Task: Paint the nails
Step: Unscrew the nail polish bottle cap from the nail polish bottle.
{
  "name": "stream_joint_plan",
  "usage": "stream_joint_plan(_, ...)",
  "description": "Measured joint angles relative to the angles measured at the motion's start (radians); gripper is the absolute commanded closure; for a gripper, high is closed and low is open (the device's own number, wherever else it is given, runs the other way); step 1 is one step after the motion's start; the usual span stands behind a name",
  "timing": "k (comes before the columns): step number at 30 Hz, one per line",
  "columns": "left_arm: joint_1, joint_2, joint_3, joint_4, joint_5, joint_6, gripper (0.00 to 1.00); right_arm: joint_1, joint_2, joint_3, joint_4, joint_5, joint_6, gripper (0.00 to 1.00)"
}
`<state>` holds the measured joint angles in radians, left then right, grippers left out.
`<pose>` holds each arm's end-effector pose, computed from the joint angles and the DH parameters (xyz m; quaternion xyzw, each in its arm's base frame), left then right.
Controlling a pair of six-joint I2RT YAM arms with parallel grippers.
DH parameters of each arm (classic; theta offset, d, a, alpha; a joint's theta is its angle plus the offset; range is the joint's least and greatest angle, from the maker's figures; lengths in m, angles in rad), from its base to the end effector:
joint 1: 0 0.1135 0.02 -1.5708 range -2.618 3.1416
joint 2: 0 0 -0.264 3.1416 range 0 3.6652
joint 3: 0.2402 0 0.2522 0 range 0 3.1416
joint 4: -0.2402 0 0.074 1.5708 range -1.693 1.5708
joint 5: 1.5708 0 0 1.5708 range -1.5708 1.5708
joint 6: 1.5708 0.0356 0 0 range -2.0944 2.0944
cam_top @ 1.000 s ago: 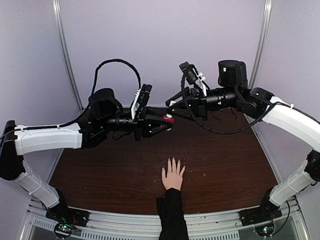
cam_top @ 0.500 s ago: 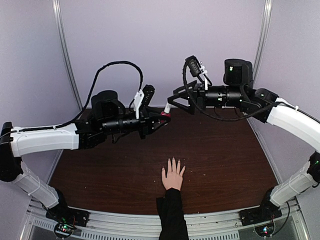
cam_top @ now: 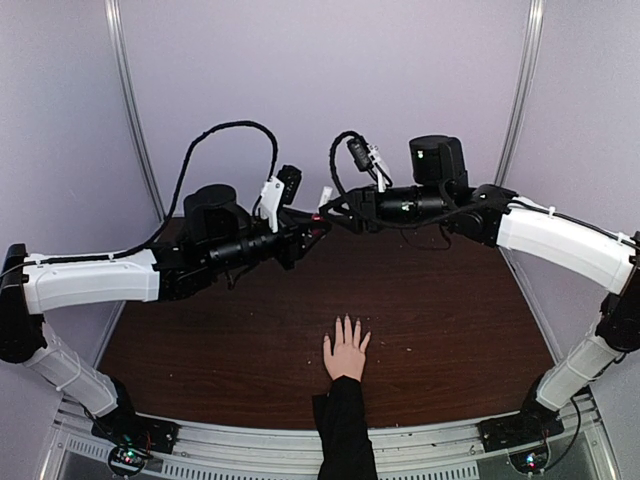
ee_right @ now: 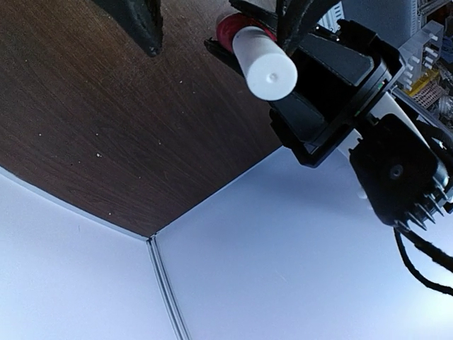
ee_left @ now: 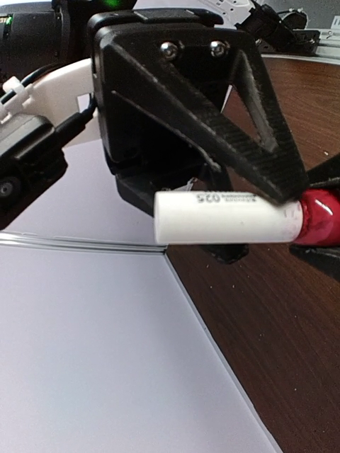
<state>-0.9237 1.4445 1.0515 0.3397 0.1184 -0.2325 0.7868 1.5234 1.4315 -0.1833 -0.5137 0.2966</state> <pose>0.2048 -0.2780 0.3312 0.2837 0.6678 -0.4113 0.5517 0.2404 0.2658 0.3859 -0.3359 0.7110 0.4745 0.3956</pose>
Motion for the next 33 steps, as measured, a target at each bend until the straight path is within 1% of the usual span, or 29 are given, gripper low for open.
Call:
stream_joint_plan(7, 0.0, 0.002, -0.003, -0.001, -0.067, 0.028, 1.0, 0.0, 0.048, 0.012, 0.045, 0.011, 0.068, 0.57)
stream_joint_plan(15, 0.0, 0.003, -0.003, -0.005, -0.097, 0.064, 1.0, 0.001, 0.066, 0.023, 0.061, 0.013, 0.1, 0.58)
stream_joint_plan(19, -0.004, 0.006, -0.003, -0.005, -0.113, 0.079, 1.0, 0.001, 0.067, 0.025, 0.061, 0.018, 0.103, 0.6)
stream_joint_plan(23, -0.011, 0.014, -0.003, -0.008, -0.127, 0.095, 1.0, 0.001, 0.068, 0.041, 0.065, 0.025, 0.107, 0.65)
stream_joint_plan(33, -0.021, 0.021, -0.003, -0.026, -0.164, 0.119, 1.0, 0.002, 0.072, 0.052, 0.068, 0.025, 0.118, 0.88)
